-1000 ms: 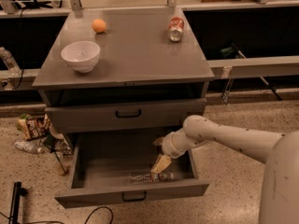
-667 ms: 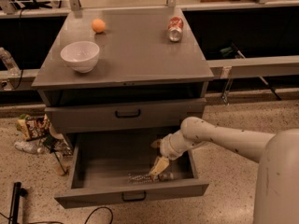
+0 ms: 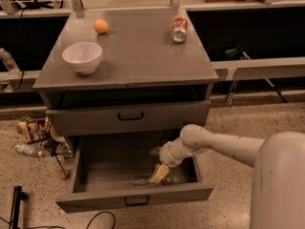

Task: Pick water bottle from middle drawer and place on counter

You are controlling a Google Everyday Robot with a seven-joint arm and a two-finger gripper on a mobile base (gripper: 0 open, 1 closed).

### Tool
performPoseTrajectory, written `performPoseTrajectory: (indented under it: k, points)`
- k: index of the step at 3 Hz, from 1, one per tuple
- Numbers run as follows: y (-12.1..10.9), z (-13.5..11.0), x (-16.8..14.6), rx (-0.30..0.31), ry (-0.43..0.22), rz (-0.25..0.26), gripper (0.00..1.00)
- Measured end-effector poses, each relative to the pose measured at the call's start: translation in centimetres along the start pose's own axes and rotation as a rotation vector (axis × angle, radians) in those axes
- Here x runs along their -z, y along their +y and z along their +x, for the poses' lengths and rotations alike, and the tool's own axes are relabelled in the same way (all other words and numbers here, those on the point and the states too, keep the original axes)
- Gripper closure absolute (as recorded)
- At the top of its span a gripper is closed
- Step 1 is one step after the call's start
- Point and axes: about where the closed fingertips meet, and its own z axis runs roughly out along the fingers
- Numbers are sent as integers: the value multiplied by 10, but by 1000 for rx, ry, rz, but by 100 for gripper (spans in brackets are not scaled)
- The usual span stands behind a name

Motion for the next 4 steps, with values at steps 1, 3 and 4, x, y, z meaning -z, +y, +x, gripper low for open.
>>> performPoseTrajectory:
  k: [1,3,4]
  points:
    - [7,7,-18,7,7,-29,21]
    - [19,18,-40,15,24,-64,20]
    - [20,24,-45,10,40,-62,20]
